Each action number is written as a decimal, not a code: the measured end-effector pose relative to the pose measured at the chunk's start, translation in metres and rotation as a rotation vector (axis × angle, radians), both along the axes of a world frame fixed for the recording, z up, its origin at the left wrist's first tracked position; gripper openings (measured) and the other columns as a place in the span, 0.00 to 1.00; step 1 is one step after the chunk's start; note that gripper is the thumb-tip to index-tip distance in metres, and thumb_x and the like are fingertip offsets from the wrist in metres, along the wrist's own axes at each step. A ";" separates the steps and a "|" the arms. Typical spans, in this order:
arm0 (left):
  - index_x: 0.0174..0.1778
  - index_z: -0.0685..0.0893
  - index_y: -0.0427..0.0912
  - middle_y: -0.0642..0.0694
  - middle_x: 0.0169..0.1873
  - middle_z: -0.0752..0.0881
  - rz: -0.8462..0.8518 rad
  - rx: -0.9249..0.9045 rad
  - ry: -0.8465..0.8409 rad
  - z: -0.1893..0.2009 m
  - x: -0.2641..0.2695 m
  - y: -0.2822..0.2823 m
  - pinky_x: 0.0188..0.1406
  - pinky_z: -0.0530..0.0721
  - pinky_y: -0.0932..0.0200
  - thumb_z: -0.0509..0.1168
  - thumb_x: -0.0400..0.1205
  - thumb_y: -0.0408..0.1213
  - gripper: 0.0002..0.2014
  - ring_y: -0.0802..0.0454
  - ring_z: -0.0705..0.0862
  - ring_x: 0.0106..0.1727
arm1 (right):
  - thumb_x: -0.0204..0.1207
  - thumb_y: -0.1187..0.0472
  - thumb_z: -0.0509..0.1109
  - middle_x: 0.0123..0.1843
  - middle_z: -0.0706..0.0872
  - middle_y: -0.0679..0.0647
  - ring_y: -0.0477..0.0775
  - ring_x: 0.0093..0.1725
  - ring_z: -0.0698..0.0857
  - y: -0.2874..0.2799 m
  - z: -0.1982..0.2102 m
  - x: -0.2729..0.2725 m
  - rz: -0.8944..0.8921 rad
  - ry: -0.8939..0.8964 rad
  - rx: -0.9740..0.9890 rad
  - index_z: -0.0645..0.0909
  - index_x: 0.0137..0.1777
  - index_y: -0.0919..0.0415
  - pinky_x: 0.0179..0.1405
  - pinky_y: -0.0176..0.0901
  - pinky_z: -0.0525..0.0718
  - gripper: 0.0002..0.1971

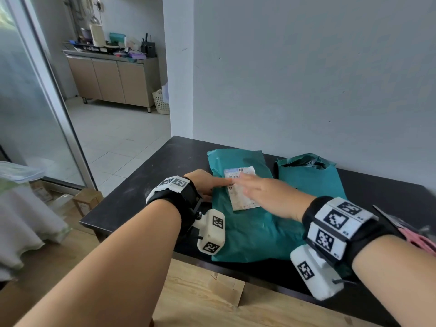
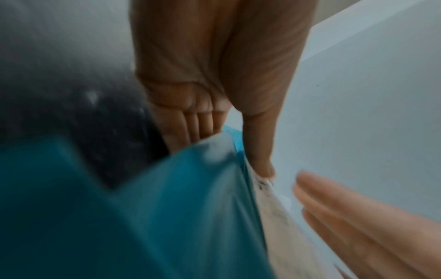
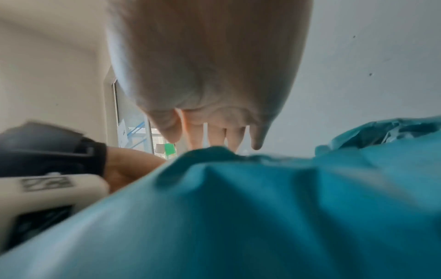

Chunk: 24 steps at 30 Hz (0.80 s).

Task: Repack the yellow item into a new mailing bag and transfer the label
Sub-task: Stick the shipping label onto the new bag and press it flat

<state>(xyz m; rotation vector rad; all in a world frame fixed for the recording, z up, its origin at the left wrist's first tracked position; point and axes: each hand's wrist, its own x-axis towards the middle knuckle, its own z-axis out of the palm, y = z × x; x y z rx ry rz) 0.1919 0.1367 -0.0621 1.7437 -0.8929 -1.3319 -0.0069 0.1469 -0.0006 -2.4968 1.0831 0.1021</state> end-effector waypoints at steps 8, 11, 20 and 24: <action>0.61 0.84 0.36 0.38 0.56 0.89 -0.325 0.110 -0.147 0.001 -0.007 0.008 0.66 0.82 0.41 0.88 0.47 0.45 0.45 0.40 0.87 0.61 | 0.87 0.44 0.45 0.86 0.33 0.49 0.47 0.85 0.37 -0.024 -0.029 0.015 -0.046 0.233 -0.052 0.33 0.85 0.57 0.85 0.52 0.44 0.35; 0.62 0.83 0.35 0.39 0.58 0.88 -0.386 0.128 -0.153 -0.001 -0.012 0.012 0.64 0.83 0.43 0.88 0.50 0.48 0.45 0.40 0.87 0.59 | 0.86 0.42 0.44 0.86 0.32 0.49 0.49 0.85 0.37 -0.024 -0.036 0.015 -0.079 0.215 -0.051 0.32 0.85 0.56 0.85 0.56 0.47 0.35; 0.52 0.87 0.37 0.41 0.50 0.91 -0.389 0.102 -0.272 0.015 -0.025 0.027 0.61 0.84 0.48 0.85 0.54 0.44 0.31 0.41 0.89 0.55 | 0.86 0.42 0.45 0.86 0.33 0.47 0.52 0.86 0.38 -0.023 -0.041 0.014 -0.133 0.140 -0.023 0.33 0.85 0.52 0.84 0.60 0.47 0.34; 0.55 0.87 0.35 0.37 0.55 0.89 -0.427 0.123 -0.266 0.018 -0.022 0.030 0.66 0.81 0.43 0.82 0.61 0.35 0.25 0.38 0.87 0.60 | 0.86 0.42 0.45 0.86 0.33 0.47 0.53 0.86 0.39 -0.022 -0.041 0.012 -0.149 0.117 -0.002 0.33 0.85 0.51 0.84 0.59 0.46 0.34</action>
